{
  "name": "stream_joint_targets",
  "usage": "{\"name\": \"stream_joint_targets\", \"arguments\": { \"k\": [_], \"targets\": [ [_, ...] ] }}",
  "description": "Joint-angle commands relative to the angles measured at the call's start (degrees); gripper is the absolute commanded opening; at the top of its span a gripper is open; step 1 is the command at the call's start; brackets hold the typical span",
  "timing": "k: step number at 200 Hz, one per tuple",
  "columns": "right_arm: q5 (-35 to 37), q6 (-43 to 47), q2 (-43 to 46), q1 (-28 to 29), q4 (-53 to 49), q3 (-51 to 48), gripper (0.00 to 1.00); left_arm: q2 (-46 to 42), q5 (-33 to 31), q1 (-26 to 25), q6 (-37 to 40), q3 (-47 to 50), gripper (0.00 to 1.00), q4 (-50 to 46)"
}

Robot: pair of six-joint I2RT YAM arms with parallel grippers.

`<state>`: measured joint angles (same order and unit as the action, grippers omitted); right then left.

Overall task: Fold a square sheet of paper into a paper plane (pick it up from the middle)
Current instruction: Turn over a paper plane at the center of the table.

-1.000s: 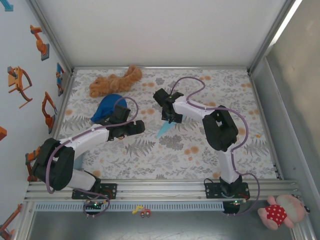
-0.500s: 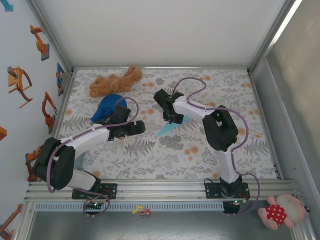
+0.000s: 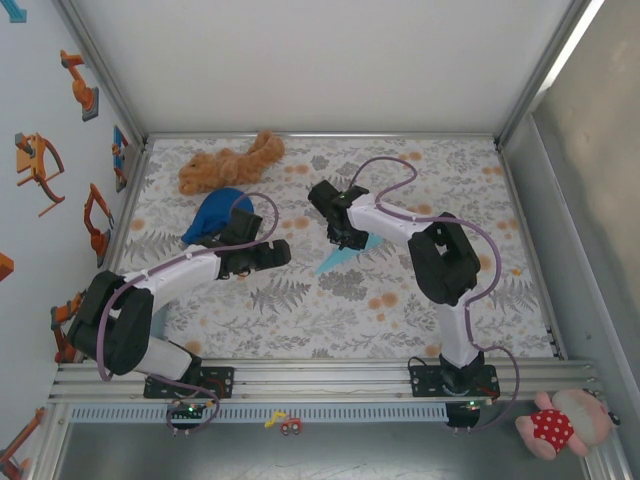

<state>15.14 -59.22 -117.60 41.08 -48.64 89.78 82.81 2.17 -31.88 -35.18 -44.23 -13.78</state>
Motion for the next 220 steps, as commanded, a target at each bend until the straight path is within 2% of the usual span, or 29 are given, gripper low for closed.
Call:
{"name": "stream_joint_targets", "arguments": {
  "k": [1,38,99,132,161,181,220],
  "targets": [
    [2.57,-2.98,2.94,0.51,-1.84,-1.22,0.27,0.44,0.38,0.23,0.63,-1.72,0.96,-0.95],
    [3.28,-4.31,3.88,0.58,-1.97,-2.3,0.21,0.65,0.41,0.15,0.64,-2.03,0.96,-1.16],
    [4.16,-3.34,4.76,0.58,-1.94,-2.52,0.0,0.59,0.3,0.48,0.25,-1.97,0.96,-1.14],
    [3.58,3.69,6.31,0.58,-0.44,-0.72,0.0,-0.85,0.82,1.84,-1.02,-0.55,0.96,0.2],
    [-3.8,14.29,7.78,0.6,4.65,1.85,0.0,-2.6,1.95,3.82,-2.85,1.01,0.96,1.64],
    [-11.57,19.66,8.9,0.58,10.49,1.33,0.0,-4.26,2.55,5.26,-4.38,2.18,0.96,2.94],
    [-25.66,23.82,11.0,0.49,24.14,-4.54,0.0,-8.02,2.41,6.55,-6.73,4.28,0.97,4.4]
  ]
}}
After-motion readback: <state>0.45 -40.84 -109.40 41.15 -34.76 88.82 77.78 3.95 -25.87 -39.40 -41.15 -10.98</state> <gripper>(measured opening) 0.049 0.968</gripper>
